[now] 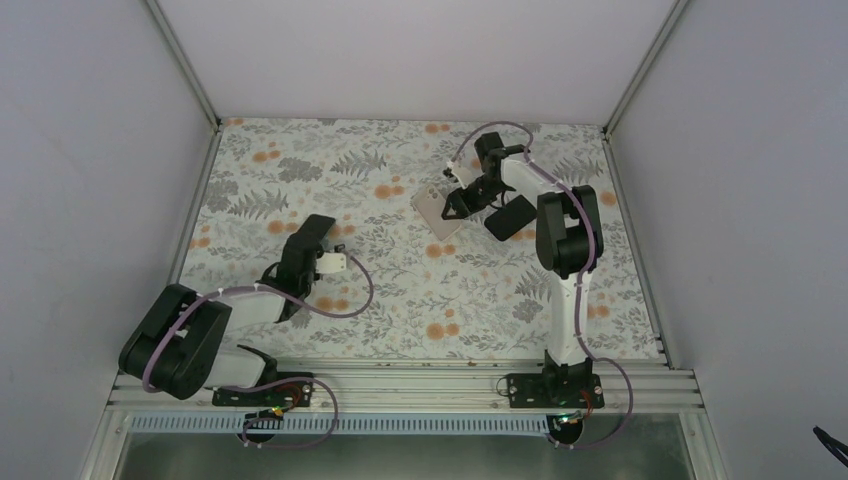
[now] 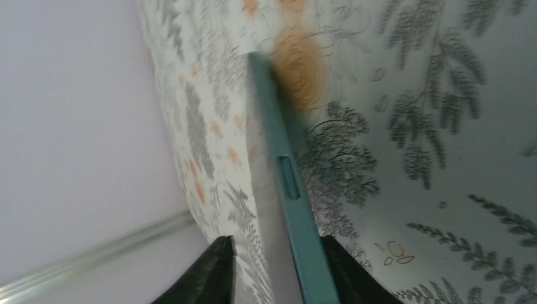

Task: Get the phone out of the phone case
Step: Place the phone at the center of the board, then adjust the phone at the center of the board.

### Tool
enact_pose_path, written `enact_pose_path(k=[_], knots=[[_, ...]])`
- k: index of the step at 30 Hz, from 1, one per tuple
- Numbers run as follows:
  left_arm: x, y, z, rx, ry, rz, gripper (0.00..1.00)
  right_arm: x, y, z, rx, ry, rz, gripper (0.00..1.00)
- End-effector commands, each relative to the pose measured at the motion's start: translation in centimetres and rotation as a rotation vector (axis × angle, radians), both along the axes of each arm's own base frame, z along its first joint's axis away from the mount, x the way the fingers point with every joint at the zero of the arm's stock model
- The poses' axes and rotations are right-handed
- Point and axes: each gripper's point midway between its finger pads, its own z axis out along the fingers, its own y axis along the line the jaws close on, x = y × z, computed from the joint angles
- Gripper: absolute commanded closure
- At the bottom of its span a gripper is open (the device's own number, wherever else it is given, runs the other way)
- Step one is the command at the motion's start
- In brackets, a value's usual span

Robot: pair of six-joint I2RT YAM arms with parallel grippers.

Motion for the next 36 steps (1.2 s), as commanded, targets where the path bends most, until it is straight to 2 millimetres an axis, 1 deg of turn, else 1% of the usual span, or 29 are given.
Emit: enact_pose_path(k=[1, 2, 3, 5, 7, 8, 9, 12, 13, 15, 16, 18, 19, 20, 22, 24, 25, 26, 27, 28, 31, 32, 33, 34, 35, 36], knots=[[-1.1, -1.5, -1.8, -0.050, 0.149, -0.051, 0.58, 1.0, -0.6, 0.0, -0.070, -0.022, -0.037, 0.48], [-1.4, -1.6, -2.4, -0.043, 0.186, -0.055, 0.50, 1.0, -0.9, 0.1, -0.088, -0.027, -0.039, 0.45], [-1.8, -1.8, -2.9, -0.040, 0.220, -0.060, 0.44, 1.0, -1.2, 0.2, -0.105, -0.030, -0.039, 0.42], [-2.8, -2.4, -3.6, -0.050, 0.307, -0.077, 0.30, 1.2, -1.9, 1.0, -0.135, -0.054, -0.041, 0.33], [-3.8, -3.5, -3.5, -0.092, 0.394, -0.101, 0.19, 1.2, -2.6, 2.4, -0.173, -0.107, -0.031, 0.27], [-4.5, -4.3, -3.3, -0.131, 0.456, -0.116, 0.15, 1.2, -3.1, 3.3, -0.192, -0.142, -0.025, 0.23], [-5.2, -5.4, -2.6, -0.184, 0.522, -0.131, 0.13, 1.1, -3.5, 4.5, -0.206, -0.185, -0.018, 0.20], [-7.0, -9.0, 0.8, -0.364, 0.718, -0.195, 0.11, 0.1, -5.3, 8.1, -0.269, -0.309, 0.002, 0.11], [-7.5, -10.4, 1.7, -0.407, 0.777, -0.211, 0.02, -0.3, -5.9, 9.1, -0.280, -0.337, 0.003, 0.10], [-7.7, -12.9, 4.7, -0.511, 0.859, -0.250, 0.00, -1.2, -7.1, 10.9, -0.299, -0.390, 0.000, 0.06], [-7.1, -14.4, 7.2, -0.567, 0.871, -0.289, 0.00, -1.6, -7.6, 11.7, -0.308, -0.417, -0.006, 0.05], [-6.0, -16.9, 10.8, -0.672, 0.881, -0.350, 0.00, -2.3, -9.0, 13.1, -0.325, -0.453, -0.030, 0.01], [-4.8, -18.0, 12.4, -0.720, 0.863, -0.368, 0.00, -2.5, -9.8, 14.1, -0.329, -0.479, -0.054, 0.00], [-3.4, -19.1, 14.0, -0.769, 0.834, -0.376, 0.00, -2.8, -10.8, 14.8, -0.334, -0.498, -0.079, 0.00], [0.2, -20.9, 16.7, -0.870, 0.747, -0.369, 0.00, -3.5, -12.4, 15.4, -0.339, -0.521, -0.113, 0.00], [3.0, -22.7, 17.9, -0.924, 0.698, -0.362, 0.00, -4.3, -13.8, 15.1, -0.337, -0.519, -0.141, 0.02], [4.5, -23.6, 18.1, -0.945, 0.665, -0.349, 0.00, -4.9, -14.2, 14.5, -0.336, -0.502, -0.146, 0.03], [5.9, -24.5, 17.8, -0.960, 0.638, -0.334, 0.00, -5.7, -14.7, 13.4, -0.335, -0.472, -0.151, 0.04], [7.0, -25.5, 17.6, -0.968, 0.620, -0.331, 0.00, -6.2, -15.1, 12.7, -0.333, -0.454, -0.159, 0.04], [8.1, -26.6, 16.8, -0.969, 0.617, -0.318, 0.00, -6.3, -15.6, 12.3, -0.333, -0.449, -0.174, 0.05], [10.9, -30.0, 14.0, -0.986, 0.621, -0.250, 0.00, -6.9, -17.7, 10.3, -0.334, -0.415, -0.236, 0.10], [11.9, -31.2, 12.2, -0.987, 0.632, -0.218, 0.00, -7.0, -18.4, 9.8, -0.332, -0.408, -0.258, 0.15], [12.4, -32.3, 11.1, -0.988, 0.640, -0.197, 0.00, -7.0, -19.1, 9.3, -0.331, -0.397, -0.277, 0.21], [12.8, -33.6, 10.2, -0.986, 0.650, -0.189, 0.00, -7.1, -19.7, 8.6, -0.331, -0.381, -0.290, 0.30], [13.1, -35.0, 10.3, -0.991, 0.649, -0.193, 0.00, -7.2, -20.2, 7.9, -0.334, -0.366, -0.296, 0.47], [13.6, -35.9, 9.1, -0.985, 0.656, -0.175, 0.00, -7.2, -20.8, 7.2, -0.341, -0.350, -0.303, 0.60]])
